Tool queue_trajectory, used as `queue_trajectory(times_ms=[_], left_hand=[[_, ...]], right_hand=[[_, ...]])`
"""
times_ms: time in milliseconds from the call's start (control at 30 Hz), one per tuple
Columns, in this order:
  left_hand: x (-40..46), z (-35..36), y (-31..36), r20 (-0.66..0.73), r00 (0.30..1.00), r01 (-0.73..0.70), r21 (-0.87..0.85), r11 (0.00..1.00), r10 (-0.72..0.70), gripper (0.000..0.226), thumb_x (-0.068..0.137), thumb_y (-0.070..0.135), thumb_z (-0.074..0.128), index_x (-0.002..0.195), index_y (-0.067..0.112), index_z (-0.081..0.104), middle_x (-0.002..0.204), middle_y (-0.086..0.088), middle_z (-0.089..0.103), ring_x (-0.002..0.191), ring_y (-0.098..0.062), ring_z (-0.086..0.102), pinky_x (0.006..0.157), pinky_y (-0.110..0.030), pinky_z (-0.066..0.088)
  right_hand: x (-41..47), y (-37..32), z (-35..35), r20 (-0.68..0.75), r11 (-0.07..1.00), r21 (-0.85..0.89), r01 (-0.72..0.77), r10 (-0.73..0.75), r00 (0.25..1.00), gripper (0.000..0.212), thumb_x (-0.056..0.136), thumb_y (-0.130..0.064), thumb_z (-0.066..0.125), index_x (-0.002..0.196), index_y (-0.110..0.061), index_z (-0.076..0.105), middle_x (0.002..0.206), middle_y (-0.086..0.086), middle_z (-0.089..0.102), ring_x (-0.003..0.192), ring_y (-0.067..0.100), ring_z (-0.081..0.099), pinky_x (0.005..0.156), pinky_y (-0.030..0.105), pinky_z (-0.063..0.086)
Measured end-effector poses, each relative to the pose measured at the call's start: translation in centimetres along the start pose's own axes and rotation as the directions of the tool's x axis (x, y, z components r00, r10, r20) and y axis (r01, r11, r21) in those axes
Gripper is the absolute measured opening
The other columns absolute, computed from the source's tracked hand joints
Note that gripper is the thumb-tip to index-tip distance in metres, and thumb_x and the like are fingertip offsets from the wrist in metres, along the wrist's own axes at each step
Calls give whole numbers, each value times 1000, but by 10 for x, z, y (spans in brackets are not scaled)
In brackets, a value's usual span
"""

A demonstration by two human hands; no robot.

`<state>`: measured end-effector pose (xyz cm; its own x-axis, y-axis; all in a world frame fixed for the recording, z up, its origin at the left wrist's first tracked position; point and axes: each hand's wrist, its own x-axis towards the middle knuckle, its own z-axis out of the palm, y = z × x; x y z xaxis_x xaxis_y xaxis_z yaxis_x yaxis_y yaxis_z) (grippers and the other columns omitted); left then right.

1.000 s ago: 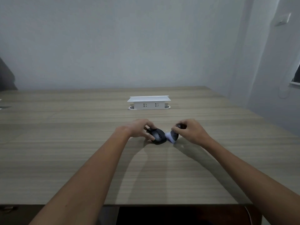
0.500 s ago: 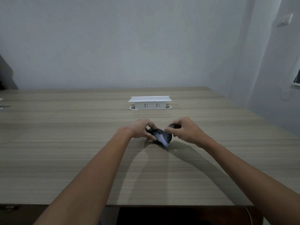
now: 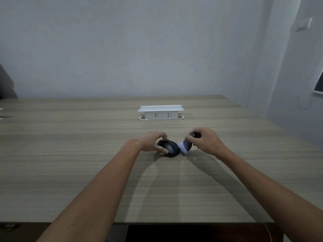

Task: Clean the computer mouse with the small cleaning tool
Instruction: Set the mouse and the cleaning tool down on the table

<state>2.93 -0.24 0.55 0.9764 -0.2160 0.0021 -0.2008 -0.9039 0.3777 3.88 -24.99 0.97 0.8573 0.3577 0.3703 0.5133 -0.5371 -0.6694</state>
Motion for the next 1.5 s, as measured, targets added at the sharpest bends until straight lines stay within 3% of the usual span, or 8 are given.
queue_trajectory(times_ms=[167, 433, 600, 767, 867, 1000, 1267, 1500], left_hand=[[-5, 3, -12, -37, 999, 1, -53, 999, -3, 40, 77, 40, 81, 103, 30, 53, 133, 3, 61, 125, -16, 55, 102, -37, 45], [-21, 0, -29, -114, 993, 3, -99, 995, -14, 30, 86, 28, 74, 109, 16, 59, 106, 6, 65, 108, -20, 63, 84, -24, 42], [-28, 8, -31, -195, 979, 33, -94, 995, -51, 36, 87, 36, 72, 115, 18, 58, 112, 0, 64, 103, -21, 62, 90, -33, 50], [-32, 21, -27, -303, 950, 70, -48, 996, -81, 46, 87, 45, 67, 124, 21, 56, 107, 5, 49, 95, -16, 54, 90, -33, 47], [-31, 29, -20, -365, 928, 83, -7, 996, -80, 49, 85, 52, 64, 125, 24, 56, 104, 8, 47, 93, -17, 56, 86, -33, 47], [-30, 36, -15, -408, 909, 101, 9, 995, -89, 50, 83, 58, 61, 122, 27, 57, 112, 5, 54, 100, -18, 59, 86, -35, 49], [-34, 44, -10, -465, 878, 121, -10, 993, -111, 49, 81, 63, 60, 118, 30, 59, 108, 6, 53, 98, -17, 58, 82, -32, 47], [-33, 33, -9, -461, 873, 168, -19, 986, -158, 56, 90, 67, 44, 124, 26, 61, 114, 1, 56, 106, -20, 58, 93, -39, 48]], right_hand=[[2, 18, -2, -73, 981, 141, -134, 145, 987, 19, 88, -21, 66, 88, -3, 72, 68, 9, 68, 52, 11, 60, 50, 24, 49], [6, 31, 8, -66, 938, 263, -226, 251, 966, 12, 92, -15, 63, 97, -6, 69, 77, 10, 72, 58, 19, 63, 59, 33, 54], [7, 31, 16, -68, 931, 253, -263, 289, 955, 9, 90, -17, 65, 94, -9, 67, 78, 13, 75, 56, 22, 63, 53, 39, 56], [6, 34, 19, -96, 979, 60, -192, 198, 976, 13, 89, -22, 68, 89, -10, 72, 71, 4, 71, 57, 17, 60, 53, 31, 55], [2, 34, 18, -67, 987, -128, -98, 90, 994, 15, 92, -26, 68, 92, -14, 76, 67, -7, 63, 57, 5, 53, 53, 17, 39], [-1, 36, 21, -31, 982, -175, -66, 62, 998, 22, 93, -28, 66, 92, -9, 78, 60, -10, 59, 59, 12, 55, 58, 27, 39], [-2, 36, 31, 4, 977, -181, -116, 118, 993, 26, 97, -30, 61, 104, -12, 79, 59, -14, 54, 64, 11, 53, 57, 24, 36], [2, 37, 24, -31, 975, -209, -79, 74, 997, 28, 98, -28, 60, 106, -8, 77, 60, -1, 61, 58, 12, 54, 56, 24, 38]])
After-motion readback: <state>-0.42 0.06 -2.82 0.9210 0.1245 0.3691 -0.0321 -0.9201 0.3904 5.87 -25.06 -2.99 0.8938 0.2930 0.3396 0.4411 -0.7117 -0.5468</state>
